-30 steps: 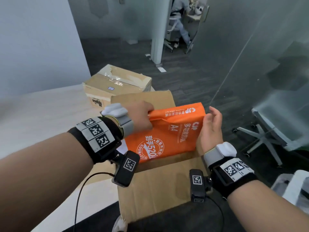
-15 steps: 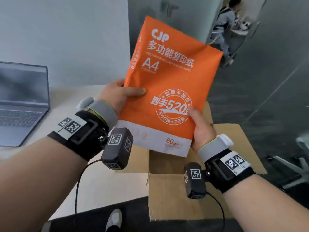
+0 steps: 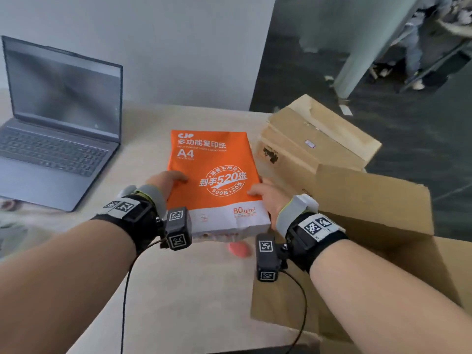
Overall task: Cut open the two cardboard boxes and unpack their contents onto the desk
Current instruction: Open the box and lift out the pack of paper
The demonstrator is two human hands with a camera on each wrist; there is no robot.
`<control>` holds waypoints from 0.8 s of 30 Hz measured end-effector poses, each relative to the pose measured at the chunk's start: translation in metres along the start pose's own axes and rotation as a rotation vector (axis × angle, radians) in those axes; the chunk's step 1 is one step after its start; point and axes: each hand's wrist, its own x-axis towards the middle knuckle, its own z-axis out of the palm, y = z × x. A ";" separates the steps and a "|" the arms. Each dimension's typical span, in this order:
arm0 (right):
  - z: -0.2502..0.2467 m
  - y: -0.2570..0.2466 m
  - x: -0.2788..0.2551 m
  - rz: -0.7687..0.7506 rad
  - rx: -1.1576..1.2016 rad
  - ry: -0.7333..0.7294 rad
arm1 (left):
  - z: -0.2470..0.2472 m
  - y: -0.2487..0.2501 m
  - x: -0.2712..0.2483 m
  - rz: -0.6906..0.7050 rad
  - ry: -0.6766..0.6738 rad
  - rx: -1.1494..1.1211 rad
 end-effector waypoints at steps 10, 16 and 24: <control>0.040 0.028 0.082 0.102 -0.199 -0.010 | -0.025 -0.017 0.104 -0.097 0.047 0.085; 0.038 0.049 0.083 0.016 -0.697 -0.029 | -0.025 -0.009 0.105 0.045 0.161 0.618; 0.023 0.061 0.057 0.171 -1.365 -0.446 | -0.024 -0.009 0.100 0.084 0.189 0.749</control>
